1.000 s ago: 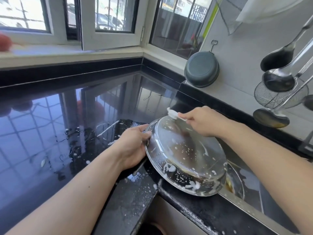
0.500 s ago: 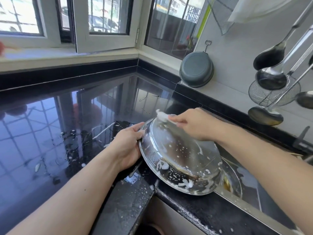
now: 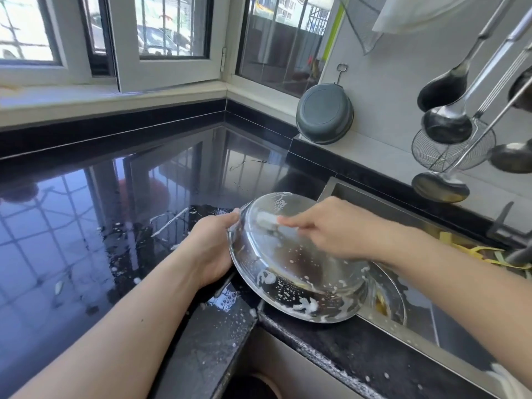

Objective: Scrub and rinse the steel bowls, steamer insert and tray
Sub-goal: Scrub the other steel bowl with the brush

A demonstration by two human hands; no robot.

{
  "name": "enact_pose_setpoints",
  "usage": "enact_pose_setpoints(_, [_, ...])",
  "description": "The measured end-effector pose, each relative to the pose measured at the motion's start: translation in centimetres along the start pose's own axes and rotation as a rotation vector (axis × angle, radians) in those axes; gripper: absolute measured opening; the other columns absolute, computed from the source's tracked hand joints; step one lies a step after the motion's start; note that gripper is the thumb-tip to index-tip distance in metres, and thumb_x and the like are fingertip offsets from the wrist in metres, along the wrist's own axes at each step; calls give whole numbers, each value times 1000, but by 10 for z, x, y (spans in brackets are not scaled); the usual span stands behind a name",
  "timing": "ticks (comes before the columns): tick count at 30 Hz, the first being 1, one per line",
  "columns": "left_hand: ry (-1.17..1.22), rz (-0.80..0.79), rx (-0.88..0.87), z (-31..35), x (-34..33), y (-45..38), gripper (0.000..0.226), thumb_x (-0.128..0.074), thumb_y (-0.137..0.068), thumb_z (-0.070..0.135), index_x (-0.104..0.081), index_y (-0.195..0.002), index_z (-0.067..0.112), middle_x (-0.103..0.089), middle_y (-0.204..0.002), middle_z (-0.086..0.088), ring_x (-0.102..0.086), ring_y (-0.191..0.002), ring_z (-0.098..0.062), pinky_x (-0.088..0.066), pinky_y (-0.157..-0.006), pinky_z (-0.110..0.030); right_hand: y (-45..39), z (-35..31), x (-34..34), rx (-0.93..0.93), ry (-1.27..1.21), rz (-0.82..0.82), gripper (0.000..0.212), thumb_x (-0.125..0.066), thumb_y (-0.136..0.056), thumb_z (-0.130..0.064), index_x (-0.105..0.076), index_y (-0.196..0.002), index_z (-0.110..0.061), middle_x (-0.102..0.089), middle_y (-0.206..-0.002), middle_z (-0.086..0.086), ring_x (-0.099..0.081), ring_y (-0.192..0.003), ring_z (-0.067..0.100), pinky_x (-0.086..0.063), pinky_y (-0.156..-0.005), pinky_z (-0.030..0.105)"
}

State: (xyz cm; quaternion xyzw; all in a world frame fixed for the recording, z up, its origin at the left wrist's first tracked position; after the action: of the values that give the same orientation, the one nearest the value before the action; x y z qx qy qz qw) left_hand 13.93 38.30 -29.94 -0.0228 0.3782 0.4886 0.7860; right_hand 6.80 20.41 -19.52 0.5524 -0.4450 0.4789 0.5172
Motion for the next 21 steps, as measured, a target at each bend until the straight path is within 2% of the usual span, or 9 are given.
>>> enact_pose_setpoints(2, [-64, 3, -20, -1, -3, 0, 39, -52, -107, 19, -61, -133, -9, -62, -137, -28, -63, -112, -34, -46, -114, -51, -18, 26, 2, -112, 22, 36, 49, -45, -102, -24, -48, -138, -57, -65, -133, 1, -63, -110, 25, -53, -92, 39])
enact_pose_setpoints(5, [-108, 2, -24, 0, -3, 0, 37, -55, -105, 13, -60, -132, -12, -66, -130, -29, -61, -123, -42, -44, -115, -54, -34, 46, 3, -213, 33, 28, 45, -43, -105, -26, -49, -142, -50, -59, -140, 9, -60, -111, 28, -51, -89, 36])
enact_pose_setpoints(7, [-116, 10, -24, 0, 0, 0, 38, -57, -103, 11, -59, -132, -13, -67, -128, -29, -62, -117, -41, -43, -115, -53, -41, 51, 4, -250, 25, 28, 44, -42, -105, -26, -50, -144, -45, -56, -143, 11, -55, -123, 32, -49, -98, 39])
enact_pose_setpoints(9, [-106, 21, -29, 1, 1, -1, 37, -58, -102, 11, -59, -131, -13, -66, -129, -30, -59, -113, -37, -39, -117, -52, -44, 42, 5, -210, 0, 23, 43, -44, -105, -25, -52, -143, -43, -58, -143, 8, -53, -127, 32, -46, -104, 42])
enact_pose_setpoints(13, [-58, 16, -3, 0, 5, -5, 37, -60, -100, 10, -61, -131, -11, -65, -132, -29, -56, -132, -44, -36, -121, -53, -38, 23, 5, -82, -73, -14, 41, -49, -103, -23, -57, -137, -46, -65, -133, -1, -58, -121, 23, -47, -104, 35])
enact_pose_setpoints(16, [-49, 21, -4, -1, 6, -8, 39, -61, -99, 9, -60, -132, -11, -65, -132, -29, -50, -138, -45, -38, -120, -53, -40, 45, 10, -237, -16, 48, 42, -46, -103, -25, -56, -138, -46, -59, -142, 7, -58, -122, 30, -50, -100, 39])
enact_pose_setpoints(18, [-49, 21, -6, -1, 7, -8, 40, -61, -99, 9, -60, -133, -11, -64, -134, -29, -52, -136, -44, -37, -121, -53, -38, 44, 6, -241, -24, 67, 44, -46, -103, -24, -54, -140, -46, -59, -142, 9, -58, -122, 30, -50, -100, 38])
enact_pose_setpoints(19, [-43, 16, -7, 0, 7, -8, 39, -61, -99, 9, -60, -133, -11, -63, -134, -29, -54, -134, -43, -37, -121, -53, -35, 35, 3, -183, -49, 64, 44, -47, -102, -23, -54, -139, -46, -64, -136, 6, -62, -115, 26, -52, -97, 38])
enact_pose_setpoints(21, [-35, 3, -8, 1, 7, -8, 37, -59, -100, 8, -61, -131, -11, -62, -136, -30, -57, -126, -40, -36, -121, -52, -23, 10, -5, -23, -124, 24, 45, -50, -102, -20, -55, -138, -47, -73, -111, -6, -67, -88, 10, -54, -89, 33])
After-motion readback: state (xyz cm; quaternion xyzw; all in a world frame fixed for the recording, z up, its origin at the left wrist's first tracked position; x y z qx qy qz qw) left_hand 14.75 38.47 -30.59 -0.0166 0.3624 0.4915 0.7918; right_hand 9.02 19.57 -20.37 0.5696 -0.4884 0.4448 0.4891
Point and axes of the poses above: each hand's wrist, its own y-axis away from the middle knuckle, its own x-axis out of the back of the hand, z = x × y, the point moved 2 cm from there along -y, towards the middle knuckle
